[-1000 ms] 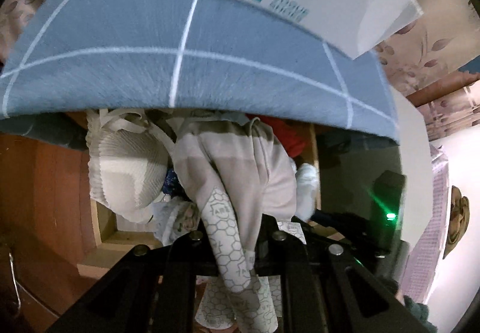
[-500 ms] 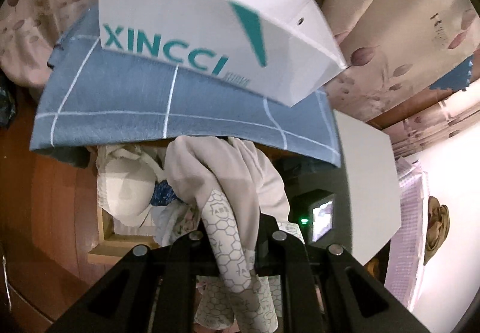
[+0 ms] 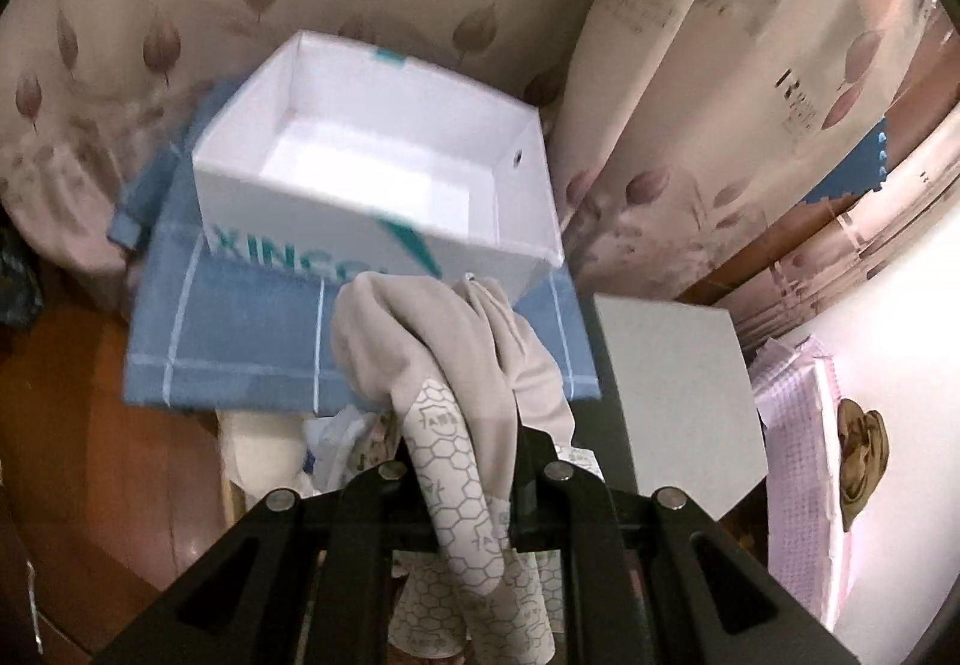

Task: Take underwear out of drawer
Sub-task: 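Carry the underwear with the left gripper up over the white XINCCI shoe box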

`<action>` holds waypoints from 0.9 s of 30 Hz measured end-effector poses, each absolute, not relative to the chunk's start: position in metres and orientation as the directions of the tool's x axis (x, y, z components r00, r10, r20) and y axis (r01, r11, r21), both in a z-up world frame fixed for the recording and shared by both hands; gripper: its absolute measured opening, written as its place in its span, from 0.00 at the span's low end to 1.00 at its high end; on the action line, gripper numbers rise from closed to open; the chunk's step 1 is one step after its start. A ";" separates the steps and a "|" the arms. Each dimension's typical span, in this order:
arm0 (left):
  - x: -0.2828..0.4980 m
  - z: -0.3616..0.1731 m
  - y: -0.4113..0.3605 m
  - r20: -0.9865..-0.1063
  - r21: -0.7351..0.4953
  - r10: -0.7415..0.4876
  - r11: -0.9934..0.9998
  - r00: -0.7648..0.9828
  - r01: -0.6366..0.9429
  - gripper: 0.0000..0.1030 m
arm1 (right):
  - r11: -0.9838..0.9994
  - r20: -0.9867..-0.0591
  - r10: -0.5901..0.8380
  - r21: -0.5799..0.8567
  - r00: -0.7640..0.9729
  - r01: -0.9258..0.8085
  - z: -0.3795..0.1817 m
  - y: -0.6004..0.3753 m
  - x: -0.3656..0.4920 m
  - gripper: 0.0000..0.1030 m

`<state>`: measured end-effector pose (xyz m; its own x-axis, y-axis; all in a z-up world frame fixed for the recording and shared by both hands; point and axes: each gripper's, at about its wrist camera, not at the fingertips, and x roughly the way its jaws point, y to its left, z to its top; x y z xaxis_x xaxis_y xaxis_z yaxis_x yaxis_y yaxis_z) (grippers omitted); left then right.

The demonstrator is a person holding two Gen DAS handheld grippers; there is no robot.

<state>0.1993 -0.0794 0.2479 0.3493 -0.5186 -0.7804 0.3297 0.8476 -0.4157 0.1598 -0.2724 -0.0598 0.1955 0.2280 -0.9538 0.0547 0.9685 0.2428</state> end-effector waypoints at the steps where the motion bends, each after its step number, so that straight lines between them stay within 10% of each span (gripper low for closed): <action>1: 0.202 0.258 -0.079 -0.774 -0.405 -0.514 0.851 0.370 0.335 0.12 | 0.969 -0.954 0.228 0.243 0.197 0.054 -0.060 -0.272 0.160 0.34; 16: 0.291 0.344 -0.097 -0.701 -0.281 -0.465 0.877 0.541 0.390 0.12 | 0.963 -0.948 0.248 0.264 0.200 0.059 -0.058 -0.274 0.159 0.34; 27: 0.384 0.254 -0.114 -0.751 -0.202 -0.407 0.891 0.520 0.406 0.12 | 0.954 -0.940 0.272 0.291 0.206 0.071 -0.059 -0.279 0.158 0.34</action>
